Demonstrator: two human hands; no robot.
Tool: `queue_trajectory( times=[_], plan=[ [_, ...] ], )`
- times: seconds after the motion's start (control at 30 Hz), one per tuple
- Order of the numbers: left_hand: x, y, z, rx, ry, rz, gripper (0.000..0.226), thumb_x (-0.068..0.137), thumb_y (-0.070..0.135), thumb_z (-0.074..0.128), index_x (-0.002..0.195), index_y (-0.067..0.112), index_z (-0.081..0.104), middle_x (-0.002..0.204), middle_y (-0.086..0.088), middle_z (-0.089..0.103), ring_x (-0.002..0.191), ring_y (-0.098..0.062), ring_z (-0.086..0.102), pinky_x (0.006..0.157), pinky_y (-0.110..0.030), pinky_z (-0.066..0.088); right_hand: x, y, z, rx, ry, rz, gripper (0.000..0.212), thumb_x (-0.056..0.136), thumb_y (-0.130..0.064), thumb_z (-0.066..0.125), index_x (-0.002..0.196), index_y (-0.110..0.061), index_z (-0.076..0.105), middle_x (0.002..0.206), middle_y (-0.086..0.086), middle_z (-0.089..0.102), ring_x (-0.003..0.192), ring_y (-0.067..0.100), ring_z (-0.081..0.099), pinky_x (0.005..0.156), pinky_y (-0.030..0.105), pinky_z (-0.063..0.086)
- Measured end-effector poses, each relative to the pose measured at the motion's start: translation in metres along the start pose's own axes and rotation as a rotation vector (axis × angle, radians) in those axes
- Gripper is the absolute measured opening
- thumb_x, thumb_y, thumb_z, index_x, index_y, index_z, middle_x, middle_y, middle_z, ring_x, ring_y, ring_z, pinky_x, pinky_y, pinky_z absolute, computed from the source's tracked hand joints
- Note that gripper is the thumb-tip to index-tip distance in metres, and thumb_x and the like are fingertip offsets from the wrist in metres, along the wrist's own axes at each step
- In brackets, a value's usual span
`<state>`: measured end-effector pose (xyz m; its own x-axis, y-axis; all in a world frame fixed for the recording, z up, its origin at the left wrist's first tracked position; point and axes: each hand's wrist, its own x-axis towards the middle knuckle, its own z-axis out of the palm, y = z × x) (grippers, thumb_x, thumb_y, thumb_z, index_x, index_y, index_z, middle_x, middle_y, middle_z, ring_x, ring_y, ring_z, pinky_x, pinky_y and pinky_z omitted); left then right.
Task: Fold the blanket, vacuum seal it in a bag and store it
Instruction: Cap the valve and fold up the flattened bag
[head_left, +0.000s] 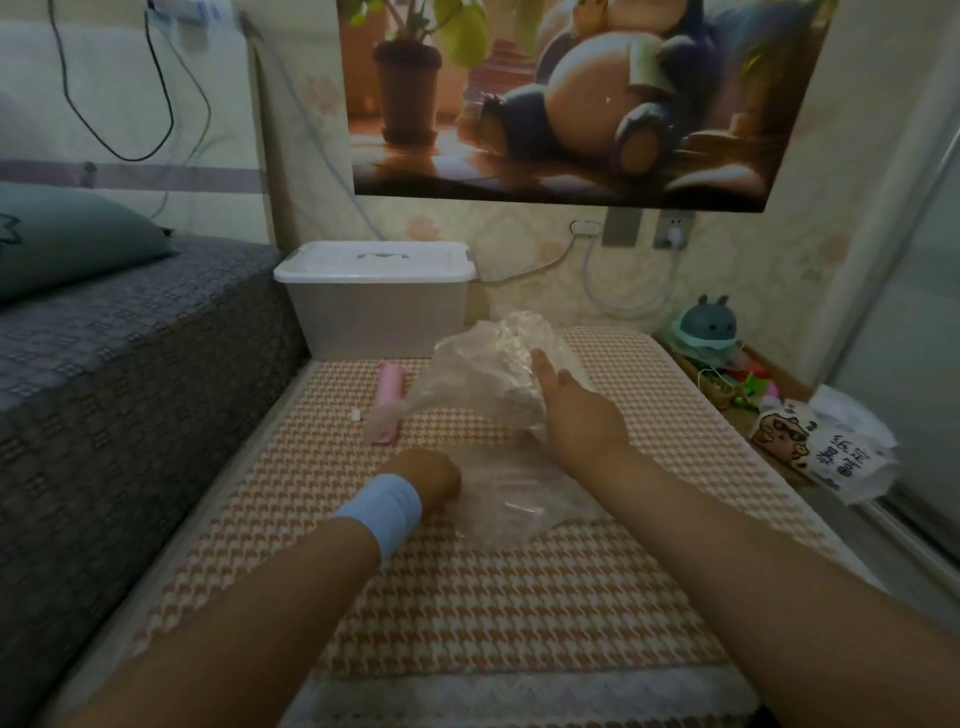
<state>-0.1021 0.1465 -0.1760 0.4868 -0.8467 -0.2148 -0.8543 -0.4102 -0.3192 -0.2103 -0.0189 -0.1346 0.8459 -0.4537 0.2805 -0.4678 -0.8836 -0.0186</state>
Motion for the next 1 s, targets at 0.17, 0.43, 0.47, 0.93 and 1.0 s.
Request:
queue_trajectory(
  times=[0.17, 0.43, 0.47, 0.93, 1.0],
  plan=[
    [-0.013, 0.013, 0.004, -0.006, -0.236, 0.133, 0.046, 0.101, 0.021, 0.043, 0.145, 0.008, 0.038, 0.152, -0.012, 0.034, 0.134, -0.030, 0.040, 0.111, -0.035, 0.032, -0.017, -0.009, 0.019, -0.012, -0.301, -0.127, 0.106, 0.092, -0.031, 0.064, 0.151, -0.038, -0.023, 0.165, 0.010, -0.008, 0.145, 0.037, 0.027, 0.108, 0.054, 0.034],
    [-0.042, 0.005, -0.060, -0.437, 0.133, 0.124, 0.033, 0.093, 0.025, 0.053, 0.123, 0.026, 0.064, 0.120, 0.003, 0.066, 0.109, -0.019, 0.060, 0.099, -0.031, 0.045, -0.019, -0.008, 0.032, -0.104, -0.423, -0.300, 0.137, 0.069, -0.040, 0.087, 0.152, -0.036, -0.022, 0.164, 0.008, -0.020, 0.151, 0.037, -0.005, 0.116, 0.050, 0.029],
    [-0.041, 0.002, -0.064, -0.461, 0.259, 0.079, 0.033, 0.091, 0.030, 0.054, 0.122, 0.029, 0.064, 0.121, 0.005, 0.065, 0.111, -0.018, 0.059, 0.099, -0.032, 0.046, -0.019, -0.006, 0.036, -0.104, -0.368, -0.311, 0.129, 0.074, -0.045, 0.082, 0.152, -0.036, -0.020, 0.164, 0.008, -0.016, 0.152, 0.037, 0.001, 0.114, 0.050, 0.032],
    [0.020, -0.004, -0.001, -0.305, 0.073, -0.088, 0.105, 0.085, 0.054, 0.060, 0.151, 0.025, -0.016, 0.160, -0.002, -0.018, 0.143, -0.043, -0.016, 0.118, -0.053, 0.005, -0.025, -0.003, 0.000, 0.263, -0.088, -0.311, 0.043, 0.088, -0.056, 0.049, 0.109, -0.027, 0.072, 0.105, -0.006, 0.073, 0.096, 0.015, 0.065, 0.090, 0.034, 0.050],
    [0.024, -0.014, 0.000, -0.248, 0.104, -0.017, 0.088, 0.093, 0.048, 0.053, 0.153, 0.026, -0.006, 0.161, 0.000, -0.012, 0.144, -0.044, -0.011, 0.119, -0.050, 0.004, -0.017, 0.014, -0.001, 0.276, -0.090, -0.251, 0.037, 0.091, -0.035, 0.054, 0.127, -0.029, 0.064, 0.129, -0.005, 0.064, 0.120, 0.017, 0.057, 0.105, 0.034, 0.040]
  ],
)
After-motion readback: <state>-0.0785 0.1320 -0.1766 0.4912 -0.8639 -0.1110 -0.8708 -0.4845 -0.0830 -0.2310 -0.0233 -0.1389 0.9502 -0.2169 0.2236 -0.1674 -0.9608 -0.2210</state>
